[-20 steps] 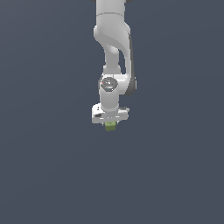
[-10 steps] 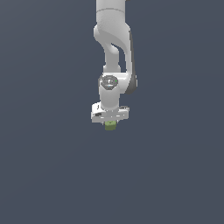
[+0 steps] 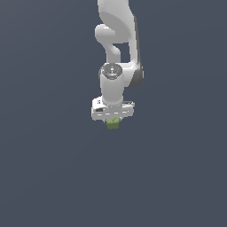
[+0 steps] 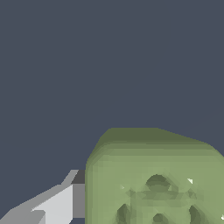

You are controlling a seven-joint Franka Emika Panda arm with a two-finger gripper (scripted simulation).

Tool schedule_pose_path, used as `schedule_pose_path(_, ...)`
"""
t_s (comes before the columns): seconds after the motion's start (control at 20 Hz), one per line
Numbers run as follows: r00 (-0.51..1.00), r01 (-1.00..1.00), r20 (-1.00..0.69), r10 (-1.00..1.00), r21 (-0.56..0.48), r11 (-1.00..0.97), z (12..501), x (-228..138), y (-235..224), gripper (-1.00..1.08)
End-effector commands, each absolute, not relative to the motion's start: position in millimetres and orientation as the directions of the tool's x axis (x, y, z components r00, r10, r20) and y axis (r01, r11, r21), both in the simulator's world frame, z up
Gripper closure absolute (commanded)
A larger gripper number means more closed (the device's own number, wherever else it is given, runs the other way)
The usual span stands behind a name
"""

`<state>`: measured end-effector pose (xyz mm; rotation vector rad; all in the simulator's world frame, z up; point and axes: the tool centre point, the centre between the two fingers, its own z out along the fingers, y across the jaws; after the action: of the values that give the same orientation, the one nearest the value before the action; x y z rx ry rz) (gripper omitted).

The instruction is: Pick up the object and move it to a goal position.

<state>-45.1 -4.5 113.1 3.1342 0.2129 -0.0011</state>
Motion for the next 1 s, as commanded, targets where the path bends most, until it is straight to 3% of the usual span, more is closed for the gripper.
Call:
schedule_pose_path(0.0,0.991,0.135,0.000,0.135,0.000,-0.991,136.2,-39.2,-2.2,1.08)
schedule_pose_path(0.95,0.991,0.136,0.000,0.136,0.000,-0.991,322.0,12.6,16.3,1.08)
